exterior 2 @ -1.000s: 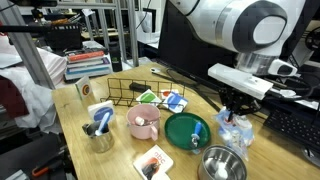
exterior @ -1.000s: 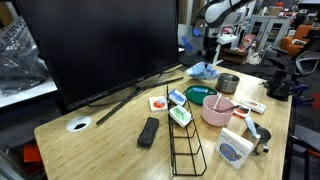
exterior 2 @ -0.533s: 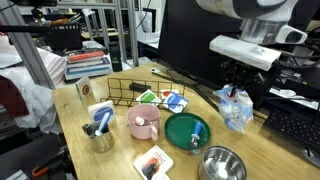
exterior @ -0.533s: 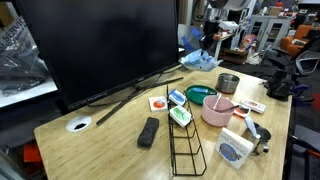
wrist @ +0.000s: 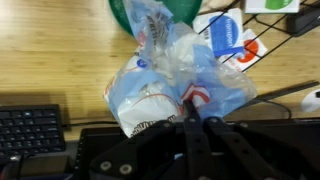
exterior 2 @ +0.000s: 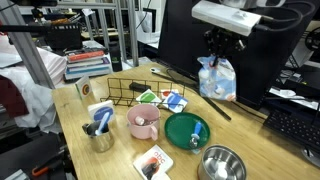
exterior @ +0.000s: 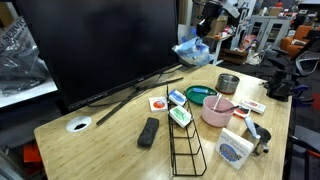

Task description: Move the pack of marshmallows to the left side of the desk

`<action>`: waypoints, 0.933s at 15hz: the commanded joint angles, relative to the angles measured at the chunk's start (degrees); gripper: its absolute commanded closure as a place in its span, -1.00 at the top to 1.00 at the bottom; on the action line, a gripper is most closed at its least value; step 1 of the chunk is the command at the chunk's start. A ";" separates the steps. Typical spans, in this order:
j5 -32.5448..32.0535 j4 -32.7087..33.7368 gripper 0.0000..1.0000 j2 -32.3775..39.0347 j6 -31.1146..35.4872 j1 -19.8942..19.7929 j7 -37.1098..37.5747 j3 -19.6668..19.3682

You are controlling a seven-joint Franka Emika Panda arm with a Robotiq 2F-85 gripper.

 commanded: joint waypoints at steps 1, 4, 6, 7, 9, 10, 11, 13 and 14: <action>4.64 -8.30 -1.00 -7.80 -0.42 1.35 -6.11 2.02; 7.41 -13.38 -1.00 -13.01 -1.31 4.44 -9.60 2.92; 8.71 -16.57 -1.00 -15.97 -1.40 6.65 -11.74 2.96; 9.13 -18.05 -1.00 -17.25 -1.48 7.84 -12.76 2.95; 10.00 -20.77 -1.00 -19.23 -1.53 10.09 -14.73 2.94; 10.12 -21.80 -1.00 -20.02 -1.21 11.16 -15.56 2.99; 10.19 -22.68 -1.00 -20.73 -1.15 12.09 -16.41 2.95; 9.78 -23.41 -1.00 -21.49 -1.69 13.46 -17.30 2.68; 9.52 -23.50 -1.00 -21.68 -2.21 13.82 -17.65 2.45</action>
